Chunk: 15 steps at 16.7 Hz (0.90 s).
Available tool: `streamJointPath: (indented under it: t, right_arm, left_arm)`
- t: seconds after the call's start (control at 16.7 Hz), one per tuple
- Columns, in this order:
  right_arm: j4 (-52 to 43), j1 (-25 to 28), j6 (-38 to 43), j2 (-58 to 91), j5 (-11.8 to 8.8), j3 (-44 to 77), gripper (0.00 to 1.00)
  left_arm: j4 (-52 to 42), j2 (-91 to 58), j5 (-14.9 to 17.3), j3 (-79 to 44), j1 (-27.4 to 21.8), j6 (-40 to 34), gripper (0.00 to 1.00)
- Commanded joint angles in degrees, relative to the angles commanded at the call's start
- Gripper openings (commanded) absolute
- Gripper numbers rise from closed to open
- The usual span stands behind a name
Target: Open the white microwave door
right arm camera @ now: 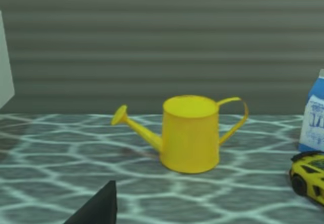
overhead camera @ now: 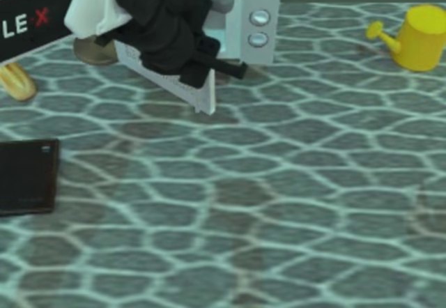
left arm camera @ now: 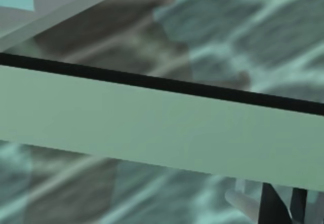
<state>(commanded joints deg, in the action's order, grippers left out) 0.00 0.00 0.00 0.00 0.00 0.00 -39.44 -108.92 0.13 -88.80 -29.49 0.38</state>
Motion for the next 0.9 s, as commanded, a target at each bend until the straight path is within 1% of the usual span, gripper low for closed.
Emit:
streamJointPath:
  t: [0.6, 0.72, 0.9]
  right_arm:
    - [0.0, 0.0, 0.0, 0.0, 0.0, 0.0, 1.00]
    - [0.0, 0.0, 0.0, 0.0, 0.0, 0.0, 1.00]
    - [0.0, 0.0, 0.0, 0.0, 0.0, 0.0, 1.00]
  left_arm:
    - [0.0, 0.0, 0.0, 0.0, 0.0, 0.0, 0.00]
    - [0.0, -0.1, 0.5, 0.3, -0.2, 0.0, 0.00]
    - [0.3, 1.5, 2.0, 2.1, 0.9, 3.0, 0.00]
